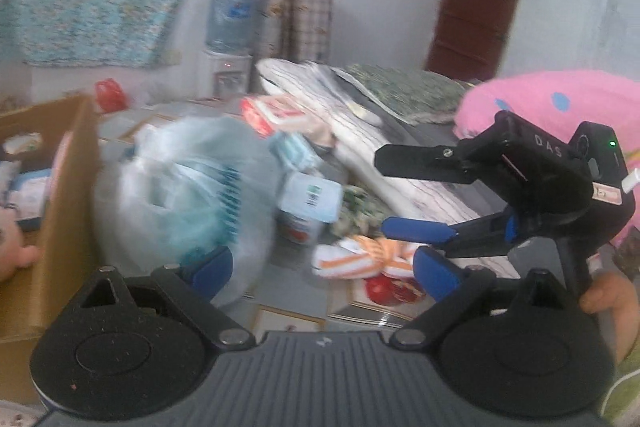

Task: Organize soft objects
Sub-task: 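Open both grippers to release the plush, then move back toward the pile, then move both grippers to the orange-and-white striped sock on the table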

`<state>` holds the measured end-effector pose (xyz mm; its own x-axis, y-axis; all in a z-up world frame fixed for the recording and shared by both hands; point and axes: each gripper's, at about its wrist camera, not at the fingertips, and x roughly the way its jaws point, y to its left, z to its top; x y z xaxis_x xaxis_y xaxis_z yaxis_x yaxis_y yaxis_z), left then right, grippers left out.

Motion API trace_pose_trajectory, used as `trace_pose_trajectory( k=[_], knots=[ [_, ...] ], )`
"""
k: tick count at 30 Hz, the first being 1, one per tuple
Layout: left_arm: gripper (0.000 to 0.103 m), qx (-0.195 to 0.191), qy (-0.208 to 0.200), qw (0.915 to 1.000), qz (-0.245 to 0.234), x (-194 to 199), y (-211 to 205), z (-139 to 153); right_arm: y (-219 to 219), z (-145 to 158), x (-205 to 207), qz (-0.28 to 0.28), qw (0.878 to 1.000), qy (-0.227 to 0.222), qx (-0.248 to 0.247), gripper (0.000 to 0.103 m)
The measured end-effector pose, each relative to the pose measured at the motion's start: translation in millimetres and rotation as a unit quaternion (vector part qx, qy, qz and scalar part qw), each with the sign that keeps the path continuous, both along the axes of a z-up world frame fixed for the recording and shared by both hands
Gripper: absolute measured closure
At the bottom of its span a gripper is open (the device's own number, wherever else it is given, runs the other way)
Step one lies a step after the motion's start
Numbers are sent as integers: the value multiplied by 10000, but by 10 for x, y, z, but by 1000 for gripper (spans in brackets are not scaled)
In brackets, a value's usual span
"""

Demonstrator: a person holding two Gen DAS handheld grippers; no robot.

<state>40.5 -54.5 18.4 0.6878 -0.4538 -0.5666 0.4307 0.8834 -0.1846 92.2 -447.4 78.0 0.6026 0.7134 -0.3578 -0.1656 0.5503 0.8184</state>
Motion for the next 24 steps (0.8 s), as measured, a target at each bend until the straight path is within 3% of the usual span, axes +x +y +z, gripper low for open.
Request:
trace_pose_trajectory(
  k=[7,13,24],
  knots=[
    [0,142,31,9995,-266,98,-205,-168,-246,-83,-227,-238,9995,103,-199,12],
    [0,192,144,9979,-599,110,-351,-245,-391,-255,-354,-459,9985,279,-42,12],
    [0,61,417,9972,-617,222,-362,-374,-356,-448,-173,-374,9981,476,121,12]
  ],
)
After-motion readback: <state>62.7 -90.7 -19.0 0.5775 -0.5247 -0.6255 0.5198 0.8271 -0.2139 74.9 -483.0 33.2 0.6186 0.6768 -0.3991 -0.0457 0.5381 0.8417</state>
